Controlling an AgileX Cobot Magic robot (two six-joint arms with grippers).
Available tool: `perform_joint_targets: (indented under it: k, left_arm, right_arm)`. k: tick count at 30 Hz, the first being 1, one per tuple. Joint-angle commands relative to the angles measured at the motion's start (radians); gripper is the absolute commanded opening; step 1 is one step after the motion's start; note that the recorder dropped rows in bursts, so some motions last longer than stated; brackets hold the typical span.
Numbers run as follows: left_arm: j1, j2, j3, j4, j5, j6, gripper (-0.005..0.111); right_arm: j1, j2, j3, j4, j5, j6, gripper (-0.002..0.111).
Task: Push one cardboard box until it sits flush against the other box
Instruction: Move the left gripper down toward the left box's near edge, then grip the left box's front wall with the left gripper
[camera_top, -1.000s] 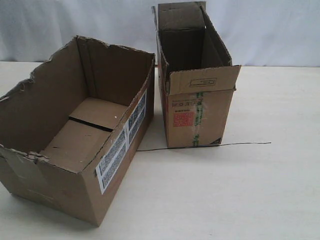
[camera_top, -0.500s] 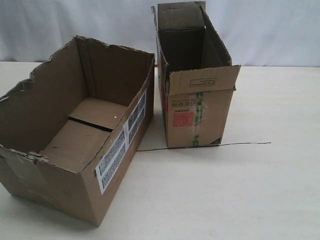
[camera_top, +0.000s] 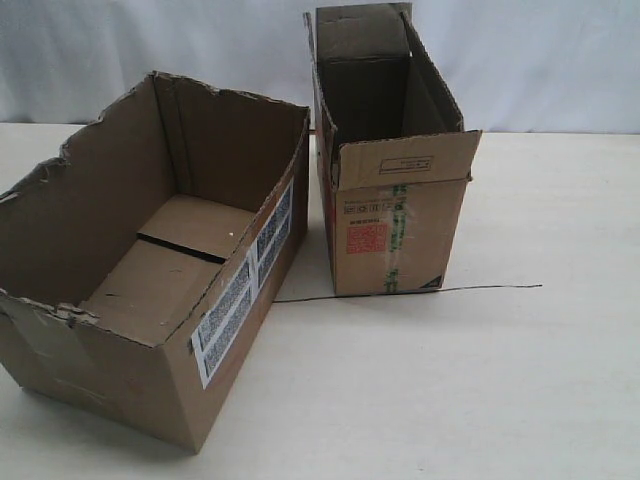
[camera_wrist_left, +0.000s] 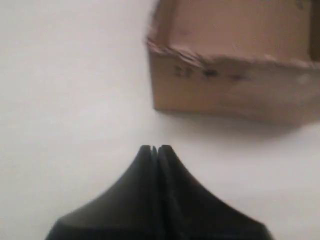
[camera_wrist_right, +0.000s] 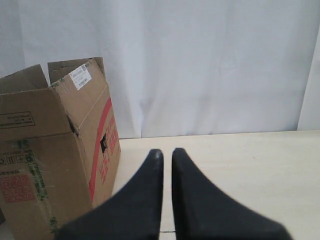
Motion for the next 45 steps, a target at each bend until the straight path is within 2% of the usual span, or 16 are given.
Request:
perform_joint_targets:
  k: [1, 5, 11, 18, 33, 36, 45]
  left_arm:
    - [-0.002, 0.133, -0.036, -0.214, 0.149, 0.317, 0.000]
    - [-0.032, 0.145, -0.036, -0.365, 0.149, 0.447, 0.000]
    - [-0.048, 0.147, 0.008, -0.614, 0.114, 0.477, 0.000]
    - [-0.048, 0.258, 0.055, -0.641, 0.120, 0.498, 0.000]
    - [-0.048, 0.490, 0.055, -0.849, -0.138, 0.596, 0.000]
    - [-0.048, 0.533, 0.055, -0.918, -0.192, 0.636, 0.000]
    - [-0.048, 0.744, 0.055, -1.251, -0.307, 0.927, 0.000]
  right_arm:
    - [0.004, -0.004, 0.005, -0.001, -0.007, -0.001, 0.005]
    - [0.004, -0.004, 0.005, -0.001, -0.007, -0.001, 0.005]
    - [0.004, -0.004, 0.005, -0.001, -0.007, -0.001, 0.005]
    - [0.004, -0.004, 0.005, -0.001, -0.007, -0.001, 0.005]
    - [0.004, -0.004, 0.005, -0.001, -0.007, -0.001, 0.005]
    - [0.004, -0.004, 0.005, -0.001, -0.007, -0.001, 0.005]
    - [0.004, -0.004, 0.005, -0.001, -0.007, -0.001, 0.005]
